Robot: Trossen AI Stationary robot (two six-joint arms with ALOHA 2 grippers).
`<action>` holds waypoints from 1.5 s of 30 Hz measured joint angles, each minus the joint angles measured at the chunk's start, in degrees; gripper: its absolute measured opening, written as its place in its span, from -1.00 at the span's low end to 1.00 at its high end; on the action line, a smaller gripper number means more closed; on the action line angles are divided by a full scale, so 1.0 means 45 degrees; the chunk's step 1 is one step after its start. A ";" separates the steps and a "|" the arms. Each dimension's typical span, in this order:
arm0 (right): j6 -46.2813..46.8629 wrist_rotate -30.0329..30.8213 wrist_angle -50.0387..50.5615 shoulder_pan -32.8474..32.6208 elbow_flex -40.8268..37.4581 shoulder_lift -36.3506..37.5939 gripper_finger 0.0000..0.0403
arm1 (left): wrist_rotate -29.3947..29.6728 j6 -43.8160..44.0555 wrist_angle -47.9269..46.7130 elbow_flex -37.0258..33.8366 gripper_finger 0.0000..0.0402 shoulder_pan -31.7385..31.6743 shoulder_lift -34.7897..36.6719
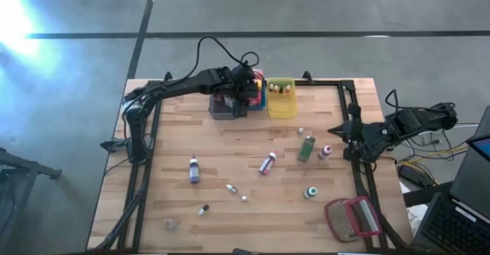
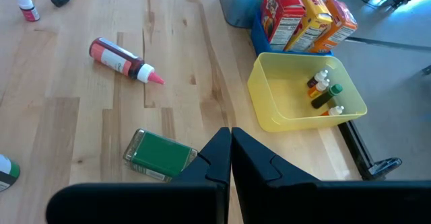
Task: Pick & Place Kitchen Items
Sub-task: Put the red cereal box into the blue bin
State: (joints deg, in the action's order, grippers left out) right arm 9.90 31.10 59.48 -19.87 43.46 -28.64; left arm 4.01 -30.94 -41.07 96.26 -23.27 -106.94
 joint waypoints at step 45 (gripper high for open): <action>-0.0001 0.0004 0.0001 0.0002 0.0001 0.0000 -0.96 | -0.0739 0.0419 0.2220 -0.1650 -0.72 -0.0586 -0.0013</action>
State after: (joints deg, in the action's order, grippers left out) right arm 9.89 31.11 59.49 -19.86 43.47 -28.64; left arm 0.69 -29.06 -31.08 88.84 -25.90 -106.99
